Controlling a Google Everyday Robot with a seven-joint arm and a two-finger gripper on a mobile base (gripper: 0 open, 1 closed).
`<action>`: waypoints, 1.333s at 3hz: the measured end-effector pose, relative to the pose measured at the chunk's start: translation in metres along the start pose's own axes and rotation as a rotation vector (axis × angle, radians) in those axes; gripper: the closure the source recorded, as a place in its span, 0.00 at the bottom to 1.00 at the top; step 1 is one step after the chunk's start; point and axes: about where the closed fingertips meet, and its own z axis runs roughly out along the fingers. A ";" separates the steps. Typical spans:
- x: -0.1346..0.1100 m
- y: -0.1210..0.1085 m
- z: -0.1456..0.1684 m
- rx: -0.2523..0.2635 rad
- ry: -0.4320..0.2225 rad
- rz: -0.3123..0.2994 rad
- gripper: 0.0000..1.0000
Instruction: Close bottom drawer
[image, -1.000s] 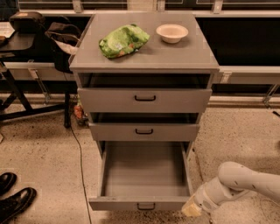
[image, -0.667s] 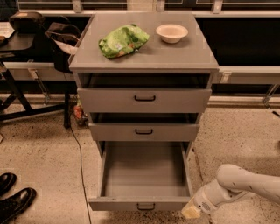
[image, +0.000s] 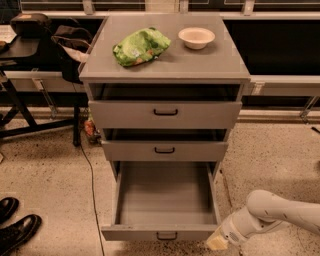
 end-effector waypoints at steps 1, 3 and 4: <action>-0.003 -0.009 0.023 0.006 -0.003 0.011 1.00; 0.006 -0.038 0.069 0.005 0.005 0.082 1.00; 0.006 -0.038 0.069 0.005 0.005 0.082 1.00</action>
Offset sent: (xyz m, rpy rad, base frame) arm 0.0165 0.0191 -0.0544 -0.0004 0.0136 -0.0194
